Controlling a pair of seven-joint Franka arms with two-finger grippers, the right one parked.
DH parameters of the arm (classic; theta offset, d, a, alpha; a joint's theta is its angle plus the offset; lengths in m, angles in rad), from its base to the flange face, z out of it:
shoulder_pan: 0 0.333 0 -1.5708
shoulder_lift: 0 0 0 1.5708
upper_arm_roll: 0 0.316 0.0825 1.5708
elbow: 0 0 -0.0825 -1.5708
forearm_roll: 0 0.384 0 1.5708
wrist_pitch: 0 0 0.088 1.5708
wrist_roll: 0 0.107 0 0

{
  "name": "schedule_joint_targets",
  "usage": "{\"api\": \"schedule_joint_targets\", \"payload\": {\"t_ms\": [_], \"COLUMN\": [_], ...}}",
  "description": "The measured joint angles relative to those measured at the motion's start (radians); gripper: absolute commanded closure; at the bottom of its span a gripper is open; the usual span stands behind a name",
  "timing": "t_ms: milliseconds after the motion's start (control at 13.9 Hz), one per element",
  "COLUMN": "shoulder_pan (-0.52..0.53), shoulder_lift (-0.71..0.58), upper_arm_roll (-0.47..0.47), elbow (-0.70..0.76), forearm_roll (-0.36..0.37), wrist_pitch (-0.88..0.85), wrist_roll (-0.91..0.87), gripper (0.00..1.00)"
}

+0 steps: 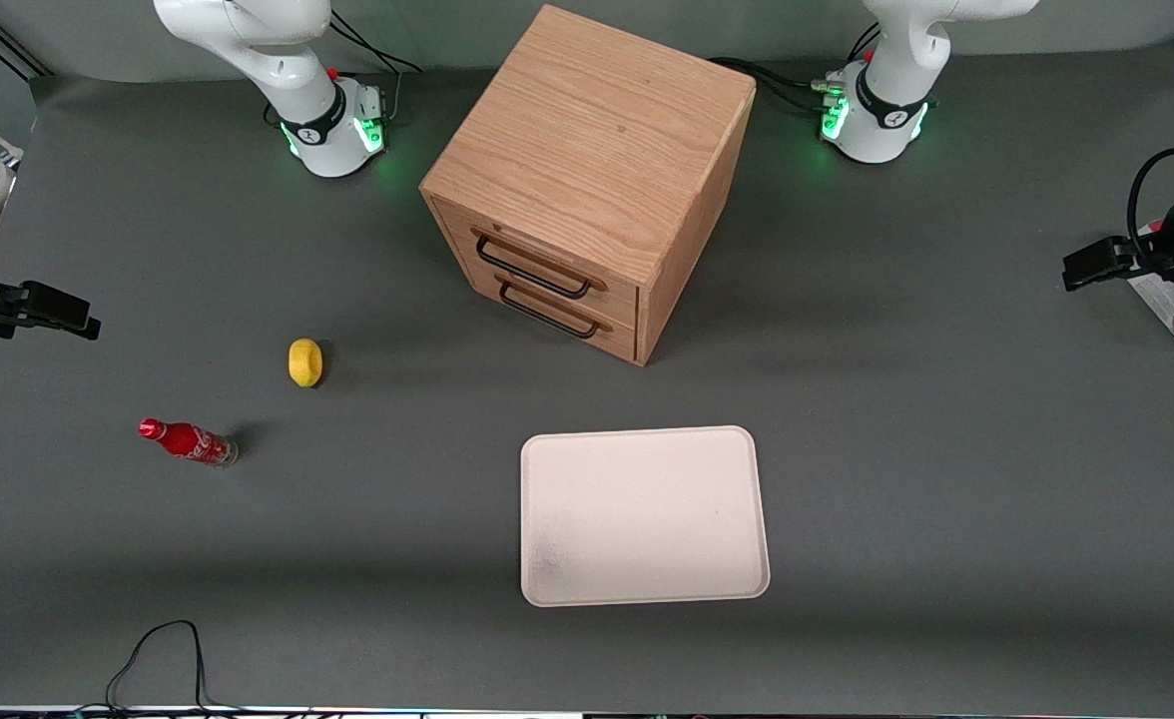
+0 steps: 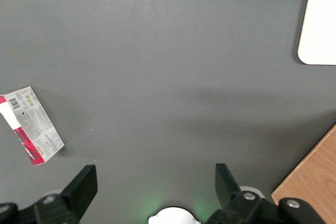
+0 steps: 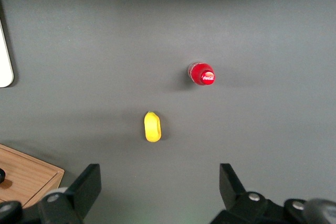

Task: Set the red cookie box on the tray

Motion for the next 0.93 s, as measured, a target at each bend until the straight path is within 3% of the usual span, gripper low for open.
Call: {"api": "schedule_joint_targets", "payload": {"t_ms": [933], "shoulder_pan": [0.008], "shoulder_lift": [0.03], "upper_arm_roll": [-0.018], "elbow": [0.025], "forearm_roll": [-0.001], "wrist_pitch": [-0.076], "wrist_roll": [-0.012], "gripper": [0.0]}}
